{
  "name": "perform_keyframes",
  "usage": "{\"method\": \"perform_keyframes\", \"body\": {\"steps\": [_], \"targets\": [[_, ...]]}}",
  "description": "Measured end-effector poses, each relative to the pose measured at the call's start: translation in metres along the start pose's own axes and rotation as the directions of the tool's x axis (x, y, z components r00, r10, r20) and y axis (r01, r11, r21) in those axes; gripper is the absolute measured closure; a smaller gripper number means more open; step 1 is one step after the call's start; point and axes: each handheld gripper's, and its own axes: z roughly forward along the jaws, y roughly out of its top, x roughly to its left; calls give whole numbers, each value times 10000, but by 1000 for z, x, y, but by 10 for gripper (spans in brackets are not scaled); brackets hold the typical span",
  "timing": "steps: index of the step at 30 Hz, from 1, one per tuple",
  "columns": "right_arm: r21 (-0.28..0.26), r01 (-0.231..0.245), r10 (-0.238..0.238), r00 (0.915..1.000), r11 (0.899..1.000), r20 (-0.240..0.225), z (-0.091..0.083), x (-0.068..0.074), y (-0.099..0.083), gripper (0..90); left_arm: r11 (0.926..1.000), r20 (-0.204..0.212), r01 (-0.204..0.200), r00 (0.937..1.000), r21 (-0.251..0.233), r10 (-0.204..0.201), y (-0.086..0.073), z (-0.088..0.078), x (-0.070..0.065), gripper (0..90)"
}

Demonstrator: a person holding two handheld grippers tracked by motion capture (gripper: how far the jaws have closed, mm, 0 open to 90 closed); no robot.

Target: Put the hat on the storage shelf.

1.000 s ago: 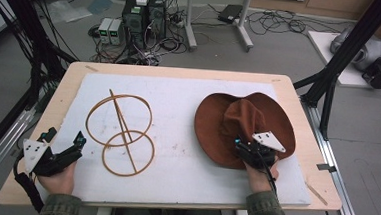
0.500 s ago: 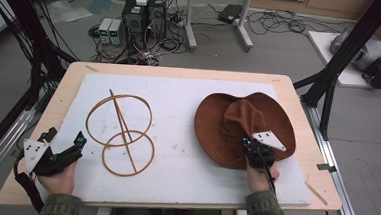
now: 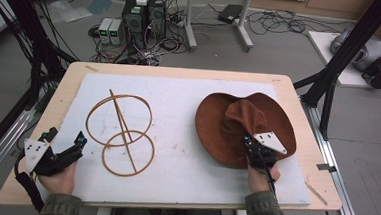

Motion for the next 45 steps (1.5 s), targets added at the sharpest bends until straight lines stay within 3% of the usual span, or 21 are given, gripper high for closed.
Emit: {"method": "perform_keyframes", "body": {"steps": [13,23,29,35,38,45], "targets": [[-951,187,-149,9991,9953,404,-11,2,5,881,10000,-23,-34,10000,35,34,0,0,0,132],[-1953,416,-298,9976,9799,629,-27,0,18,879,10000,-28,70,10000,0,-70,0,-2,0,132],[-2716,734,-568,9960,9596,684,-35,2,25,879,10000,-41,46,10000,26,-45,0,-2,0,132],[-3319,535,-418,9982,9418,423,-40,0,32,875,10000,-50,24,10000,34,-24,0,-2,0,132],[-3730,533,-455,9985,9263,298,-46,-1,40,872,10000,-64,-2,10000,28,3,0,-2,0,132],[-4010,297,-247,9995,9156,177,-51,3,50,877,10000,-106,-36,9999,29,36,0,-2,0,132]]}}
